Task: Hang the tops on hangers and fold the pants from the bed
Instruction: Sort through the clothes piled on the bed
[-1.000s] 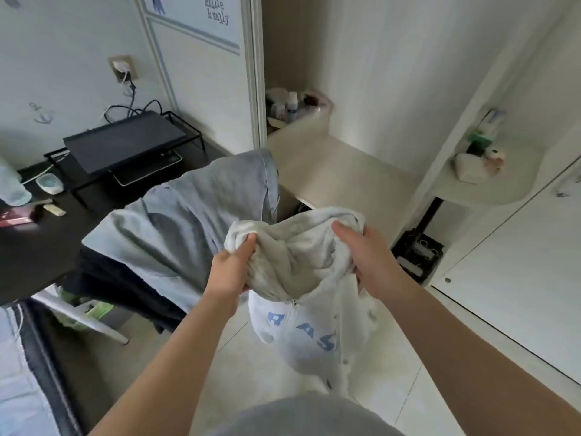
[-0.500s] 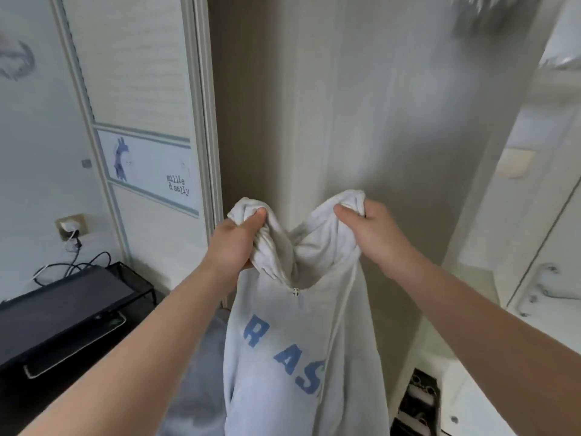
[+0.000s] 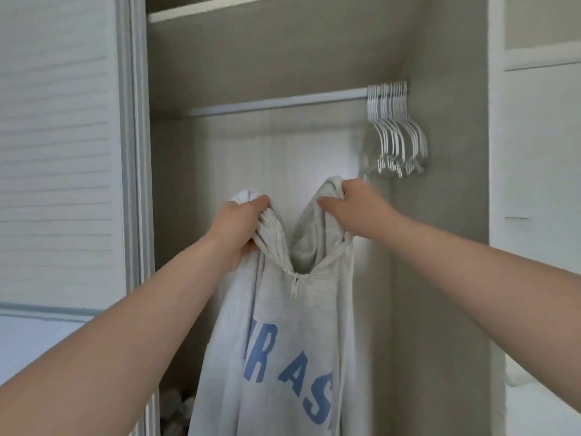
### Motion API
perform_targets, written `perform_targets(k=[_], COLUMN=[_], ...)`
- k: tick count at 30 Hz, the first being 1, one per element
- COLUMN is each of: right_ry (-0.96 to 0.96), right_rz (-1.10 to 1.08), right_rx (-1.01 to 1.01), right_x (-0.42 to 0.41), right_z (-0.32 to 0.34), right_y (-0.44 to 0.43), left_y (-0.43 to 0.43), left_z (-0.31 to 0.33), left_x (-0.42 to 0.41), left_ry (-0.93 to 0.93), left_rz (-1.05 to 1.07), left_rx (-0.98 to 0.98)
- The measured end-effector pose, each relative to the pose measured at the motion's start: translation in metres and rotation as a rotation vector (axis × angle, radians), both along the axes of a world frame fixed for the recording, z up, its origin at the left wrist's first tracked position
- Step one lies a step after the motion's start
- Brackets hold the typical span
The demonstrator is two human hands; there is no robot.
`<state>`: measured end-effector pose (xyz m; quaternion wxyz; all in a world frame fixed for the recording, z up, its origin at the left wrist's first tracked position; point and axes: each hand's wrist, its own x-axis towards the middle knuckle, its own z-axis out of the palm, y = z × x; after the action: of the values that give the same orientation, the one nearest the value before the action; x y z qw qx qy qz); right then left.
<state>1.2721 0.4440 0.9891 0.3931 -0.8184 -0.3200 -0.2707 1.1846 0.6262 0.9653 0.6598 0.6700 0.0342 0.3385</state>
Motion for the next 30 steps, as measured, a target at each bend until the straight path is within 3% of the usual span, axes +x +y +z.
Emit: perform_targets(k=[9,13,18,22,25,30], right_ry=[-0.249,-0.357,-0.438,-0.390,-0.364,-0.477], right_rz=[-0.399,-0.500,-0.682,-0.868,-0.931,-1.011], right_rx=[-0.298,-0.331,-0.362,-0.430,-0.460,-0.444], right_x=[0.036,0.059,0.097,0.131,0.153,0.177], right_z=[0.120,0.150,0.164,0.160,0.153,0.148], right_y=[-0.008,-0.007,-0.010,-0.015,-0.017,-0.018], left_y=[0.001,-0.006,-0.019,-0.023,-0.019,-0.013], left_z=[0.110,0.147,0.172,0.173,0.170,0.162], left_x=[0.071,0.095,0.122,0.140,0.149,0.160], left_ry=[-0.260,-0.288,-0.280,-0.274,-0.267,-0.244], left_rz=[0.074,0.151,0.235,0.263,0.348,0.343], left_rx=[0.045,0.022,0.050,0.095,0.142,0.148])
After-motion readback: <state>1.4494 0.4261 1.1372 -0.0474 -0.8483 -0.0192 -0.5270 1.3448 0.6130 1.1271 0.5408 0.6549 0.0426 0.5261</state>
